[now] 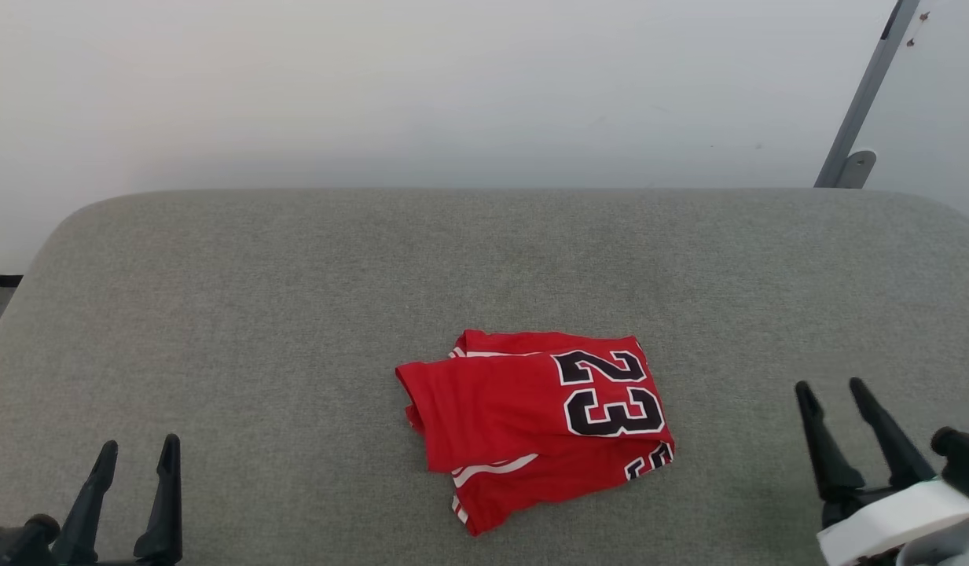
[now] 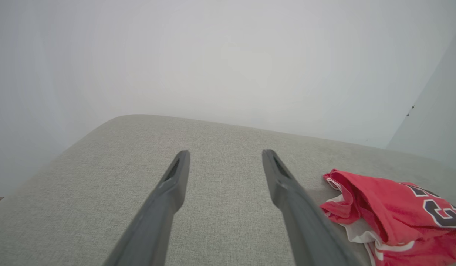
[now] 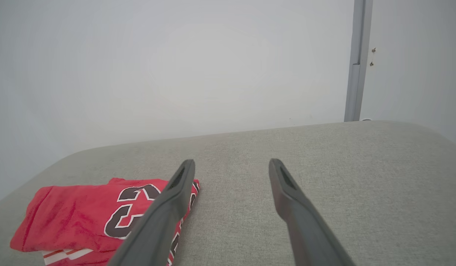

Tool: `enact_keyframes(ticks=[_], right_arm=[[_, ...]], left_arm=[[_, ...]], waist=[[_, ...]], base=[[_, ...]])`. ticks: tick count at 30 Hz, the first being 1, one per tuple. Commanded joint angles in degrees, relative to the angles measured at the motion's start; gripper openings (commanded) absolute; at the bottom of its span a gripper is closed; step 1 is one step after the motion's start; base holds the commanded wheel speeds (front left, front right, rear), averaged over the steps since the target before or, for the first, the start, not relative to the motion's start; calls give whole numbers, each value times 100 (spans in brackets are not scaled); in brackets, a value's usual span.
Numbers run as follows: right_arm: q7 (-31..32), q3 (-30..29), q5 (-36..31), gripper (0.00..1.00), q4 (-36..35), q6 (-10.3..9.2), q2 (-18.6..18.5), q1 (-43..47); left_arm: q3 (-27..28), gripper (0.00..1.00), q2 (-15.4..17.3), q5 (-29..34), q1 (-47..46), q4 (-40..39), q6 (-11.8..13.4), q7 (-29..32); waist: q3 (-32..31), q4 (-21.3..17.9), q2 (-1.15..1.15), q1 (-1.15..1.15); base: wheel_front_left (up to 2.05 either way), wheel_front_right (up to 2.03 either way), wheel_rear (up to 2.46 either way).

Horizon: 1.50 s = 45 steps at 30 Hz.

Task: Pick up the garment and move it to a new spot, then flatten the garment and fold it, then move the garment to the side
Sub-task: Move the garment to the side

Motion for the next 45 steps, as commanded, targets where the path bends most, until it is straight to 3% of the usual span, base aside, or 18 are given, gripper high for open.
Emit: enact_keyframes(ticks=[1, 5, 9, 17, 26, 38, 45], right_arm=[[-24, 40, 3, 100, -18, -3, 16, 33], [119, 275, 206, 100, 102, -3, 8, -173], [690, 669, 444, 100, 182, -3, -126, -520], [2577, 1392, 1033, 100, 347, -2, -474, -1476], [4739, 1678, 1274, 100, 819, -3, -729, -2375], [6934, 1634, 1139, 100, 1614, -3, -438, -2983], [7262, 1588, 960, 100, 2011, -2, 7, -3027]], left_arm=[[-9, 100, -12, -68, -70, -4, -23, -24], [25, 100, -27, -83, -79, -19, -22, -24], [12, 100, 11, -104, -93, -59, -22, -24], [-104, 100, -30, -166, -221, -87, -22, -24], [-448, 100, -29, -270, -551, 45, -22, -24], [-851, 100, -24, -435, -938, 272, -22, -24], [-966, 100, -49, -499, -1069, 372, -22, -24]], waist=[[5, 7, 0, 0], [48, 56, 0, 0], [129, 130, 0, 0], [435, 376, 0, 0], [763, 730, 0, 0], [1060, 1152, 0, 0], [1161, 1258, 0, 0]], base=[[0, 0, 0], [0, 0, 0], [0, 0, 0], [0, 0, 0], [0, 0, 0], [0, 0, 0], [0, 0, 0]])
